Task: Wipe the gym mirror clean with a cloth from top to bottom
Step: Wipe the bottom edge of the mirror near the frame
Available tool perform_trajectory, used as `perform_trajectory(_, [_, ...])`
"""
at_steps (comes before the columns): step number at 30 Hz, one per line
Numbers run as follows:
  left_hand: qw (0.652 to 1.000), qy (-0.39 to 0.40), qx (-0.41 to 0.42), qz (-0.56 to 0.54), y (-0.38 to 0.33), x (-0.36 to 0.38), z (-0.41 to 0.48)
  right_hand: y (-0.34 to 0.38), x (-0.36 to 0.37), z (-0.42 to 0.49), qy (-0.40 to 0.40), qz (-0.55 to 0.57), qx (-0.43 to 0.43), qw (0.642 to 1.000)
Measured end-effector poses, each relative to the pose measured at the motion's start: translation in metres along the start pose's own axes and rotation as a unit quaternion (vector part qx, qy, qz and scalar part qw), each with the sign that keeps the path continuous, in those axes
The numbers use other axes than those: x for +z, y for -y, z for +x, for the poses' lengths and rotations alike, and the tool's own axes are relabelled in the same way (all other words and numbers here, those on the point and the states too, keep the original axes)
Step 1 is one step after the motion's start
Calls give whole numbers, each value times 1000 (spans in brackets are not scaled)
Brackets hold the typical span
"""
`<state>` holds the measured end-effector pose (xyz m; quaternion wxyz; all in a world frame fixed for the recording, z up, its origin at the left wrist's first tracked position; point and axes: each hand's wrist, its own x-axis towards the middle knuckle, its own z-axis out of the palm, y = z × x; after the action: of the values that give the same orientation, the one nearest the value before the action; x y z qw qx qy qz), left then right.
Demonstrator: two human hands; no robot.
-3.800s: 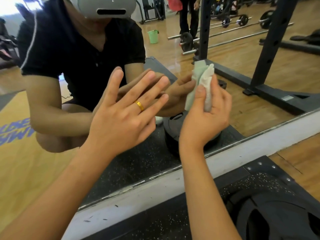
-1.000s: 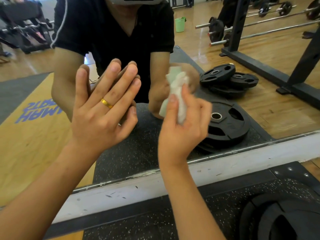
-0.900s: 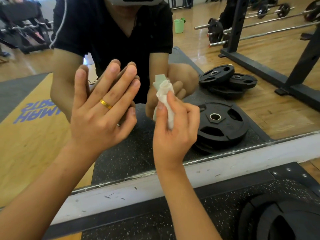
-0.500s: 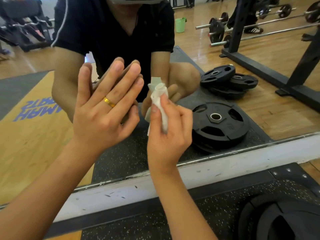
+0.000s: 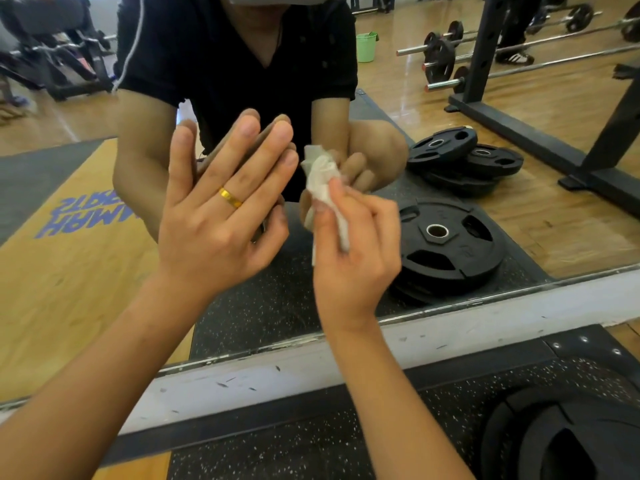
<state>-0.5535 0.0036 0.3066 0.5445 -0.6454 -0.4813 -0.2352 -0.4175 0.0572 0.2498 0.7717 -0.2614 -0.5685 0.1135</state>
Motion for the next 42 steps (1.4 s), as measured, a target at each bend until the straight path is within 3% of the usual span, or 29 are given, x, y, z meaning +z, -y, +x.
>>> perform_trajectory(5, [1000, 7, -1, -4, 0, -1, 1, -6, -6, 24, -102, -11, 98, 990])
perform_trajectory(13, [999, 8, -10, -43, -5, -1, -1, 10, 8, -25, 18, 5, 30, 999])
perform_trajectory(18, [997, 55, 5, -48, -11, -10, -28, 16, 5, -19, 10, 12, 54, 998])
perform_trajectory(30, [986, 148, 29, 71, 43, -46, -62, 17, 6, -10, -26, 43, 89, 995])
perform_trajectory(42, [996, 64, -10, 64, 76, -52, -92, 27, 12, -13, -55, 34, 95, 993])
